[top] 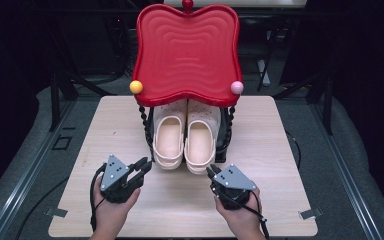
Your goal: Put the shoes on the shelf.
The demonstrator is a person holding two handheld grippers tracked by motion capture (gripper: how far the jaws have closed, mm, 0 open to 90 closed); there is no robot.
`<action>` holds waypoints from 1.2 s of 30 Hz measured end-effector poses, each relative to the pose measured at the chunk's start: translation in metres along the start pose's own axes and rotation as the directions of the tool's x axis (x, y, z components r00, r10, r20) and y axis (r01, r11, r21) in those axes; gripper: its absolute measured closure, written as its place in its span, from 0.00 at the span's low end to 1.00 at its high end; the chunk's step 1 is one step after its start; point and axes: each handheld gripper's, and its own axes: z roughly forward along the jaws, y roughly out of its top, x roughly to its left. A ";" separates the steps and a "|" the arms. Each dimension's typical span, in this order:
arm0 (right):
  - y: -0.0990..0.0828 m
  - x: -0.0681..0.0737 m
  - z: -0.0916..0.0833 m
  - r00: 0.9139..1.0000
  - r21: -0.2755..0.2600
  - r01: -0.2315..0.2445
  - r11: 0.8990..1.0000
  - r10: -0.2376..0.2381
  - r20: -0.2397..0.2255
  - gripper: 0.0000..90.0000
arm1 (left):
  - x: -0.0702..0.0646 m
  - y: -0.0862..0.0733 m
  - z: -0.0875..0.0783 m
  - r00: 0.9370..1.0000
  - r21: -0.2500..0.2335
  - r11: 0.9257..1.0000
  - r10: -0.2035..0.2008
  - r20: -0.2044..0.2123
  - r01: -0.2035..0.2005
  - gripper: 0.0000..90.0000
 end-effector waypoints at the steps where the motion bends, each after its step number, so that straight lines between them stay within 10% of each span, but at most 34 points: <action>1: -0.004 0.002 0.000 1.000 0.000 -0.008 1.000 0.008 -0.004 0.92 | -0.001 -0.003 0.000 1.000 0.003 1.000 -0.006 0.006 0.006 0.89; 16: -0.041 0.006 0.027 0.995 0.130 -0.060 0.990 0.070 -0.074 1.00 | -0.008 -0.047 0.033 0.999 0.138 0.990 -0.037 0.040 0.031 1.00; 36: -0.042 0.006 0.044 0.991 0.125 -0.096 0.987 0.107 -0.079 1.00 | -0.009 -0.042 0.051 0.999 0.156 0.987 -0.048 0.019 0.044 1.00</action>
